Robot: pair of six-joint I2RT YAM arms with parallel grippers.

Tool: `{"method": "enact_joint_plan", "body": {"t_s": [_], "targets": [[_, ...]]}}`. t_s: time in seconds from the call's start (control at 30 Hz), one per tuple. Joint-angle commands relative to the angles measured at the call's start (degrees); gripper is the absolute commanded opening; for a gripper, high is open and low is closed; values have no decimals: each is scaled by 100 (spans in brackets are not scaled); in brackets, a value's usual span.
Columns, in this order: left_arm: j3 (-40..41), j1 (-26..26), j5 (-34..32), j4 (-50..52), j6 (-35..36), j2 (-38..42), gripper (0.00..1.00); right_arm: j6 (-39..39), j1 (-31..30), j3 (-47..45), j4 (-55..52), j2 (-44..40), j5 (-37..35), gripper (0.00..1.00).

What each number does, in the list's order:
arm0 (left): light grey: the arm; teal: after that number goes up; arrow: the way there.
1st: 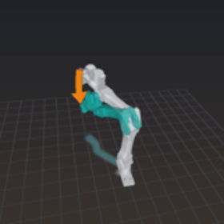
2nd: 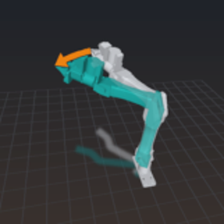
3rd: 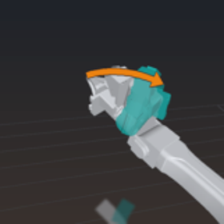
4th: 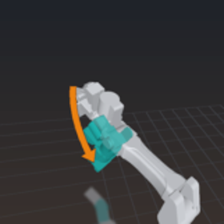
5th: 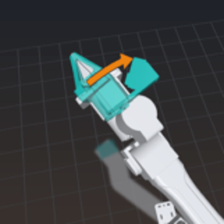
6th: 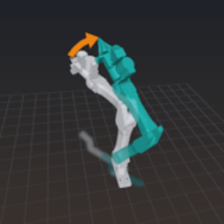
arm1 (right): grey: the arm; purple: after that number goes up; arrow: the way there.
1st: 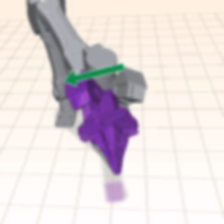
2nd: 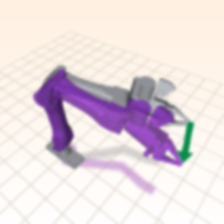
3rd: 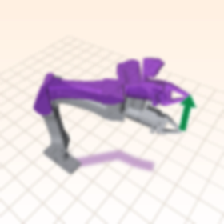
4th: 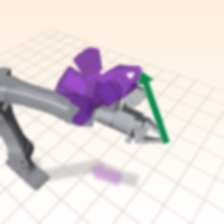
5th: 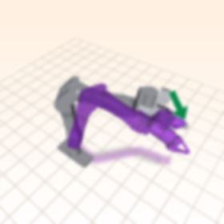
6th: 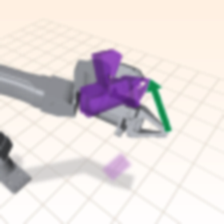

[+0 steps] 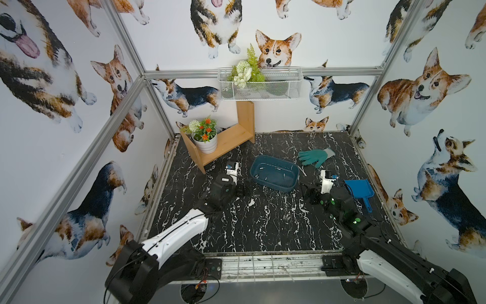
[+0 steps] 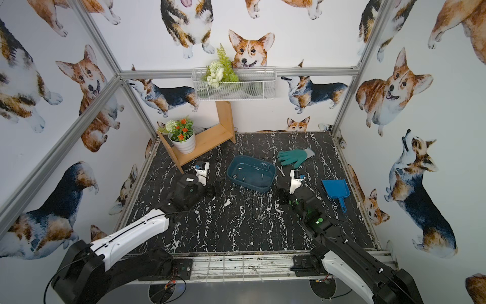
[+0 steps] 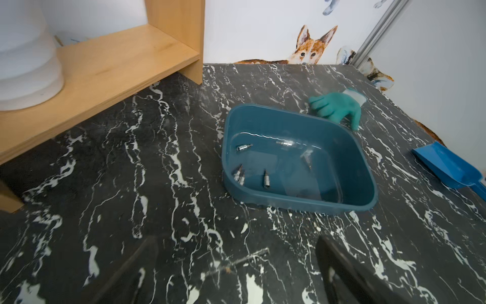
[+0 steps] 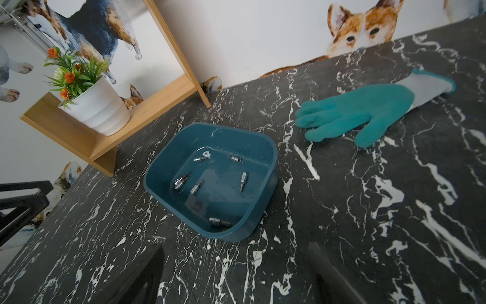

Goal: Put the bit on the desktop into the storage box
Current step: Pick up the screwdriver bit from the center of the board.

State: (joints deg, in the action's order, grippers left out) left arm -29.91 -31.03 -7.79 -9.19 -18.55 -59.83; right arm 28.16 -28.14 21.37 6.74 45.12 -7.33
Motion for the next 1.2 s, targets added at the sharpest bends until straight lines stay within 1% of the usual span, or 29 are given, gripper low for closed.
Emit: {"method": "enact_joint_plan", "body": {"t_s": [0.0, 0.07, 0.2, 0.37, 0.57, 0.7, 0.77, 0.9, 0.97, 1.17], "targets": [[637, 13, -473, -343, 42, 705, 100, 468, -94, 154, -776, 140, 452, 86], [1018, 15, -681, -420, 52, 1149, 100, 581, -263, 197, -949, 251, 448, 83], [1594, 18, -986, -519, 81, 1903, 100, 710, -838, 344, -1281, 620, 104, 81], [1769, 18, -1266, -462, 90, 2402, 100, 973, -1184, 481, -1550, 1128, 215, 74], [1770, 20, -1280, -444, 96, 2418, 100, 1234, -1642, 411, -1764, 1364, -3, 69], [1778, 18, -1286, -461, 103, 2399, 100, 1303, -1841, 405, -1834, 1485, -100, 65], [1778, 18, -1299, -461, 104, 2397, 100, 1320, -1887, 382, -1806, 1529, -144, 64], [1796, 18, -1309, -468, 105, 2384, 100, 1306, -1914, 360, -1729, 1642, -102, 56], [1796, 18, -1318, -470, 105, 2380, 100, 1294, -1914, 368, -1717, 1718, -88, 55], [1789, 18, -1320, -495, 112, 2336, 100, 1285, -1933, 403, -1600, 1860, -62, 48]]}}
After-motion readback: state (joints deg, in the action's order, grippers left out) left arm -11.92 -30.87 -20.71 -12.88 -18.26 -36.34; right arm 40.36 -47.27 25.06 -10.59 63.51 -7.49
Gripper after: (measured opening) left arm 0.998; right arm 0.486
